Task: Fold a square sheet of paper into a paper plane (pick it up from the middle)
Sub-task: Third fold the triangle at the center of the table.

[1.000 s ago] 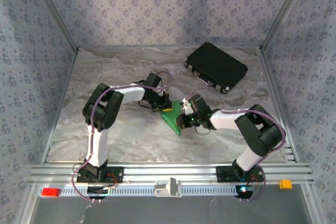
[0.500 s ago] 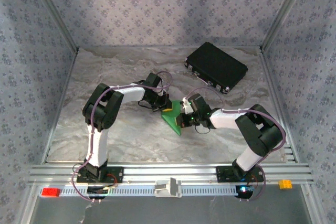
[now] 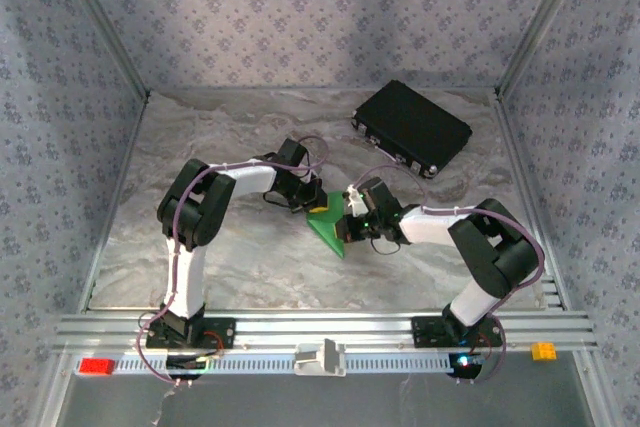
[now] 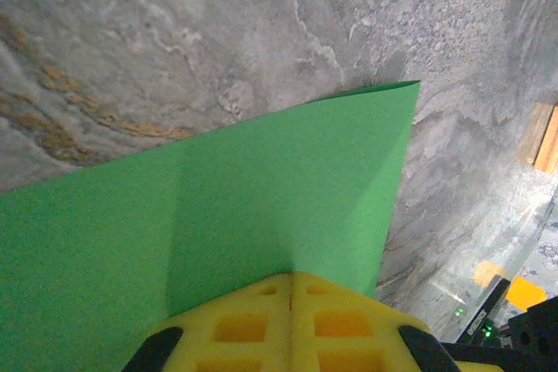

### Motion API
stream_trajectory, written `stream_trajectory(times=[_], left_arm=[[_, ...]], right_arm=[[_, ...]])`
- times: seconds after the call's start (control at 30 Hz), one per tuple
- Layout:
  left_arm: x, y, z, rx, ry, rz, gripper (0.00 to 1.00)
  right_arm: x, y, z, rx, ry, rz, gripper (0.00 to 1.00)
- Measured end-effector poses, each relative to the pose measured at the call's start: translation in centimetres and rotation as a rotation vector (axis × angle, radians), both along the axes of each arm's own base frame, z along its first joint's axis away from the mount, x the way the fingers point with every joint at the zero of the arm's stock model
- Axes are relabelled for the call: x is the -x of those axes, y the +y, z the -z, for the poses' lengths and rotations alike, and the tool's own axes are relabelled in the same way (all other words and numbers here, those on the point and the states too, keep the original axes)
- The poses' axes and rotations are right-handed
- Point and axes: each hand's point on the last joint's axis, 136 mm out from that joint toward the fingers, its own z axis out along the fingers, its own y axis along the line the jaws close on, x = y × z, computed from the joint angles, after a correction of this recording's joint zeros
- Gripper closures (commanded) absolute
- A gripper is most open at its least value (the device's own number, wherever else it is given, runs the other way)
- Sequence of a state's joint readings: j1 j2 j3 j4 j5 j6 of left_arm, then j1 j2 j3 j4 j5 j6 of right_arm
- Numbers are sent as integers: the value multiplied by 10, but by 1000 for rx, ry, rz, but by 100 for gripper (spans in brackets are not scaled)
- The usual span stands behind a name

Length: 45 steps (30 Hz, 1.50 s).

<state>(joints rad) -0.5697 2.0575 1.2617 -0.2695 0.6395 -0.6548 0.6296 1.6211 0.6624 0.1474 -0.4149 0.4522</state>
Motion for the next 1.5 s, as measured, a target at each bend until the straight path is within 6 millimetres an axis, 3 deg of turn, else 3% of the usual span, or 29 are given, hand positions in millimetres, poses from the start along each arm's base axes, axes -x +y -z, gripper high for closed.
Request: stream_trajectory(times=[1.13, 1.3, 1.5], left_arm=[[0, 0, 0, 0, 0, 0, 94], [-1, 0, -1, 1, -2, 0, 87], [-8, -5, -10, 6, -21, -2, 67]], right_arm=[[0, -3, 8, 24, 16, 2, 100], [0, -3, 8, 26, 11, -3, 100], [-1, -3, 8, 31, 11, -1, 100]])
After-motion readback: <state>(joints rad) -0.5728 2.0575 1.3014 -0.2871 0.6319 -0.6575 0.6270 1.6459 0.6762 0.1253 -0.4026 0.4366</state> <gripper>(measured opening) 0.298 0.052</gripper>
